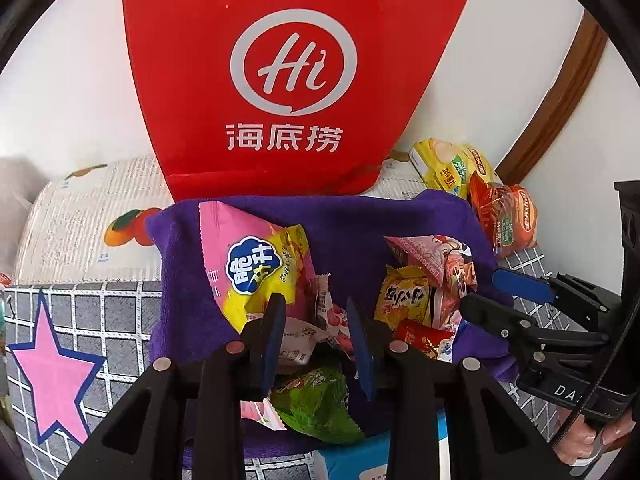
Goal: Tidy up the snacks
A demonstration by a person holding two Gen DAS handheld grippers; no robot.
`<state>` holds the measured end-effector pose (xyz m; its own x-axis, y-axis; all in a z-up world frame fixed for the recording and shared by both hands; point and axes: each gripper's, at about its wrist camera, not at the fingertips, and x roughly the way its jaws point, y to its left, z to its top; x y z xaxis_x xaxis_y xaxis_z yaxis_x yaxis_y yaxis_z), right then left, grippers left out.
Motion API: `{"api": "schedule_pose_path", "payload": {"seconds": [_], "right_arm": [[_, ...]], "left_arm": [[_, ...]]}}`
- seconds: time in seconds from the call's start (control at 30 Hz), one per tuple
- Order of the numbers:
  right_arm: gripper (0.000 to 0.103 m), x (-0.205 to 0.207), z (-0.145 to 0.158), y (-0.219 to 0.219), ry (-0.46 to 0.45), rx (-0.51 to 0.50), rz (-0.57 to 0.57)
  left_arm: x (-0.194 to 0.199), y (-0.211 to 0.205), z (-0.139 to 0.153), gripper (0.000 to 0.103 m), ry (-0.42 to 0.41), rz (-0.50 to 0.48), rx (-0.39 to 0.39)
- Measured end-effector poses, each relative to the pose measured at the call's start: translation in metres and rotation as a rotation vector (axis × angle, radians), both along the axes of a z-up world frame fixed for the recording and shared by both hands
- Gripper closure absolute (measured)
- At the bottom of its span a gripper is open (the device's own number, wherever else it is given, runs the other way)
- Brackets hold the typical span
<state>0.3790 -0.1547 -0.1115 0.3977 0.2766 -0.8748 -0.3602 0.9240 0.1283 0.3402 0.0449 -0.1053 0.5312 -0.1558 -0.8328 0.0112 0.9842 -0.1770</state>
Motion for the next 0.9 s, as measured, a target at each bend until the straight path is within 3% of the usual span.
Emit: {"api": "schedule_pose_path", "payload": {"seconds": [0.3,0.53,0.77,0.9], "right_arm": [[0.048,-0.004,0.014,-0.004,-0.040,-0.005,-0.032],[0.046,-0.008,0.042,-0.014,-0.080,0.080,-0.106],[0.040,-0.042,0.083,-0.009,-0.205,0.037,-0.129],[0.040,-0.057,0.090,-0.001,-0.165,0.067,-0.133]], "left_arm": [[-0.005,-0.008,0.009,0.060,-0.022,-0.016,0.026],[-0.016,-0.016,0.028,0.053,-0.053,-0.043,0.036],[-0.049,-0.014,0.046,0.049,-0.068,-0.054,0.056],[-0.075,-0.012,0.052,0.049,-0.075,-0.057,0.072]]}}
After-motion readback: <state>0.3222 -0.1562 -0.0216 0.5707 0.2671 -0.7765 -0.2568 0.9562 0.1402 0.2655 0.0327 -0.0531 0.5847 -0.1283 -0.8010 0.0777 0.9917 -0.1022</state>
